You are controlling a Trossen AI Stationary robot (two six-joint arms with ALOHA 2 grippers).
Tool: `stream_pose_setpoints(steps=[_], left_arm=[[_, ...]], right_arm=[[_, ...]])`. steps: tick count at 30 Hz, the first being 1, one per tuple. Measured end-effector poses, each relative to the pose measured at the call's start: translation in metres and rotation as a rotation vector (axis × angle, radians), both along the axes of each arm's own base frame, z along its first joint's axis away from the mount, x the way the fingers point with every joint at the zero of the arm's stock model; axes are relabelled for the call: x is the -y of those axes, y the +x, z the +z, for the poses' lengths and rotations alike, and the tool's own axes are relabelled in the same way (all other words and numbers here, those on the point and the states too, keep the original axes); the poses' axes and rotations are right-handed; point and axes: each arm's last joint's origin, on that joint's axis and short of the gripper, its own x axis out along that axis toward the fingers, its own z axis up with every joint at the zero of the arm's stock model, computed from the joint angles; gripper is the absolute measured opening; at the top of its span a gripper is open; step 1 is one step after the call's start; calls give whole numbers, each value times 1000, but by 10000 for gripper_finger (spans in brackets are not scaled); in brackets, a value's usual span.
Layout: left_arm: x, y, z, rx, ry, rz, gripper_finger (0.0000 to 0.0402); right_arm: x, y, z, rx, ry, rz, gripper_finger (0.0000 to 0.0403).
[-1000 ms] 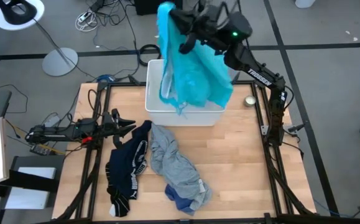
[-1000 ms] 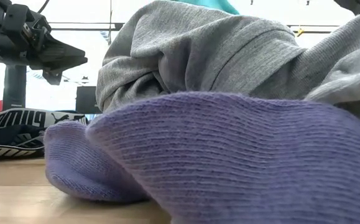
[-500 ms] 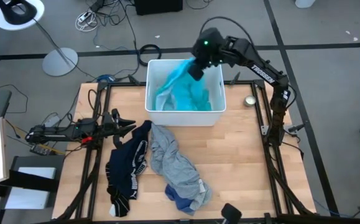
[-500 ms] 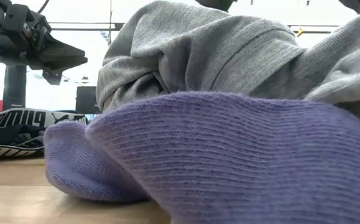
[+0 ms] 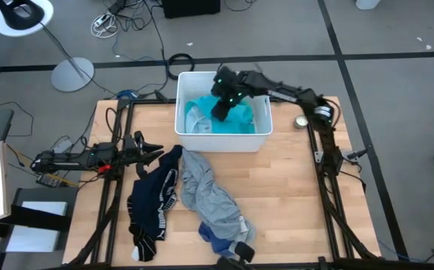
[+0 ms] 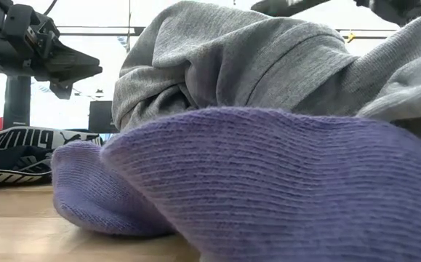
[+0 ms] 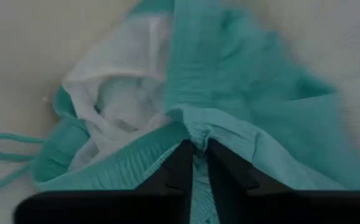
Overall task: Sort clothes
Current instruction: Put the blue shorts into the white laundry bin, then put the gray shirt into the white laundry bin
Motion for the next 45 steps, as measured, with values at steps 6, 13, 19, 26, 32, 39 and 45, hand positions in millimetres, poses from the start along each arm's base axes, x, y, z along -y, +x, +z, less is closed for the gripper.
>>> stream_pose_setpoints(steps=[6, 13, 19, 26, 32, 39, 45], left_arm=[[0, 0, 0, 0, 0, 0, 108], [0, 0, 0, -1, 0, 0, 108], [0, 0, 0, -1, 0, 0, 108], [0, 0, 0, -2, 0, 0, 108], [0, 0, 0, -2, 0, 0, 108], [0, 0, 0, -2, 0, 0, 108], [0, 0, 0, -3, 0, 0, 108]], right_arm=[[12, 19, -62, -104, 96, -5, 137], [15, 23, -87, -145, 143, -21, 200], [11, 12, -43, -65, 102, -20, 211], [-8, -17, 42, 111, 5, -10, 201], [-45, -48, 105, 222, -78, 23, 187], [-116, -64, 137, 230, -106, 149, 173], [-188, -58, 136, 194, -51, 312, 171]])
